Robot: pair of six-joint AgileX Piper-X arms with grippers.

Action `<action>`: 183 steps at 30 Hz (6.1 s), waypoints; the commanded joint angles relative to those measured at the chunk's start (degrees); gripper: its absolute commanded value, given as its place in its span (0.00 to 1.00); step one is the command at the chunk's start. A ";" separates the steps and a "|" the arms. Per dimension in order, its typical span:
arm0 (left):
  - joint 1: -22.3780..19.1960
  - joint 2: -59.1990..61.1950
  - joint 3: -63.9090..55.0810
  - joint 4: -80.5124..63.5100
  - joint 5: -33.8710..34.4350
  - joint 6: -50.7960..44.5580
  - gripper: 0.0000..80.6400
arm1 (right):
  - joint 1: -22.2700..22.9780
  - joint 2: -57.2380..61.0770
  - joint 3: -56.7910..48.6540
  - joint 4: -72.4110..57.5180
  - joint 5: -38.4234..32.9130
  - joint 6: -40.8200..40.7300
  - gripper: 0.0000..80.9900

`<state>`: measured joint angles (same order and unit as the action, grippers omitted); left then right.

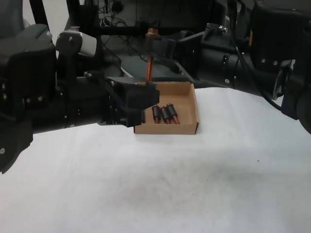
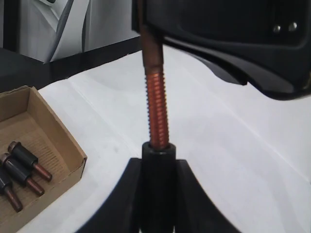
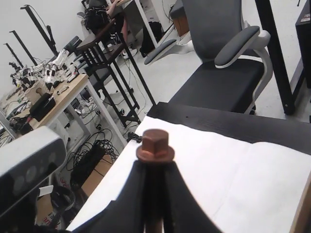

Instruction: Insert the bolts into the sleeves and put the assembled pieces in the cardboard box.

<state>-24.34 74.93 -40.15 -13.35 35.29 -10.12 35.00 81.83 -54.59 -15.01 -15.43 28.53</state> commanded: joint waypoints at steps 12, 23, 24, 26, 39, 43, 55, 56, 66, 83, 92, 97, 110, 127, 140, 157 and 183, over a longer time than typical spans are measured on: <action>-0.26 0.02 -0.35 -1.13 -1.02 -0.16 0.02 | 0.12 -0.21 -0.24 -1.12 1.39 -0.67 0.01; -0.26 0.02 -0.35 -4.48 -1.41 -3.29 0.02 | 0.12 -0.21 -0.24 -1.12 1.39 -0.67 0.01; -0.26 0.02 -0.35 -4.48 -1.41 -3.65 0.02 | 0.26 -0.21 -0.24 -1.12 1.37 -0.67 0.01; -0.26 0.02 -0.35 -4.48 -1.54 -3.65 0.02 | 0.53 -0.21 -0.24 -1.12 1.37 -0.67 0.01; -0.26 0.02 -0.35 -4.48 -4.28 -3.65 0.02 | 5.27 -0.21 -0.24 1.28 8.78 -2.60 0.01; -0.26 0.02 -0.35 -4.48 -5.83 -3.65 0.02 | 6.17 -0.21 -0.24 1.95 8.91 -2.78 0.01; -0.26 0.02 -0.35 -4.48 -9.52 -2.32 0.02 | 8.41 -2.30 -0.24 5.09 8.53 -3.28 0.01; -0.26 0.02 -0.35 -4.62 -9.58 -2.32 0.02 | 8.41 -2.58 -0.24 5.39 8.42 -3.42 0.01; -0.26 0.02 -0.35 -5.53 -9.40 -2.32 0.02 | 8.41 -2.67 -0.24 7.07 5.98 -4.29 0.46; -0.15 0.02 -0.35 -4.35 -9.29 0.28 0.02 | 7.98 -3.31 -0.24 9.17 7.57 -4.13 0.86; -0.17 0.02 -0.35 2.38 -14.24 11.20 0.02 | 7.62 -6.30 -0.24 14.67 9.18 -7.57 0.86; -0.17 1.87 -3.10 10.72 -15.18 16.61 0.02 | 6.60 -9.10 -0.24 20.33 9.07 -7.68 0.86; -0.17 24.18 -30.85 32.34 -17.29 23.27 0.02 | 6.60 -13.19 -0.24 42.28 8.90 -16.52 0.86; -0.29 50.23 -69.48 50.84 -19.38 17.71 0.02 | 6.60 -13.17 -0.24 51.61 9.06 -34.38 0.86; -0.42 59.55 -78.48 57.16 -20.44 16.53 0.02 | 6.60 -13.17 -0.24 51.61 8.64 -36.72 0.86; -0.53 61.89 -78.72 57.28 -23.40 18.02 0.02 | 6.60 -13.17 -0.24 51.61 8.64 -36.72 0.86; -1.55 62.88 -78.72 64.62 -30.20 15.15 0.80 | 6.60 -13.17 -0.24 51.61 8.64 -36.72 0.86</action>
<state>-26.00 138.00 -118.50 49.40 8.05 5.48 41.86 69.43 -54.53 36.69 -6.41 -7.66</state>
